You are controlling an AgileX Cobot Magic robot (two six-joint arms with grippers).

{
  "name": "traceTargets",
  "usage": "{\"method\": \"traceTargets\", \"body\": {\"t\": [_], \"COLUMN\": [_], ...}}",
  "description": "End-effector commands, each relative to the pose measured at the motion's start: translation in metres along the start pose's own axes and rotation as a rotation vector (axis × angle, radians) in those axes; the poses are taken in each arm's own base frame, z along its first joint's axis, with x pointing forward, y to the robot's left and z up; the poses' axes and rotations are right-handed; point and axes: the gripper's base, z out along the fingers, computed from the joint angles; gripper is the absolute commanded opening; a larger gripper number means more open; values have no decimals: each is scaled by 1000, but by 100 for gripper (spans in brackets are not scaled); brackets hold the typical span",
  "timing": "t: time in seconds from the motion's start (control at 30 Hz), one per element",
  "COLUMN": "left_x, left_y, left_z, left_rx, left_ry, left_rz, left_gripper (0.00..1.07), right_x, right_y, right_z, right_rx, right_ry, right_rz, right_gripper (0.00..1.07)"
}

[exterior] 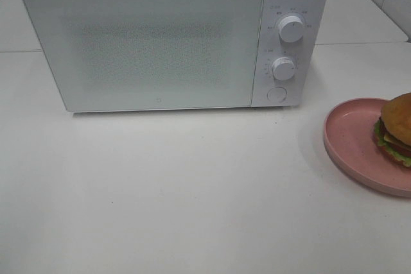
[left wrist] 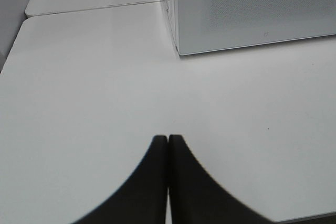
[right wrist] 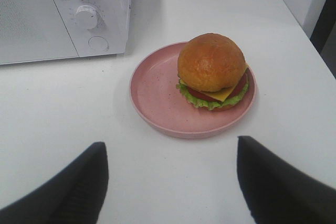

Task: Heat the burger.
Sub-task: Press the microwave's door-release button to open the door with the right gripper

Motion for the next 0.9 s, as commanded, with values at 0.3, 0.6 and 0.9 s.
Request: {"method": "traceTargets", "body": {"t": [0.3, 0.6, 0.9], "left_x": [1, 1, 1], "left_y": [-1, -1, -1], "left_z": [-3, -3, -3], "left_rx": [-8, -8, -8], "left_ry": [-30, -30, -30], "left_rz": [0, 0, 0], "left_gripper": [0, 0, 0], "right_x": [1, 1, 1], "right_y": [0, 0, 0], "right_z": [-3, -3, -3], "right_rx": [4, 4, 4], "right_ry": [-38, -38, -38], "right_rz": [0, 0, 0], "right_gripper": [66, 66, 66]}}
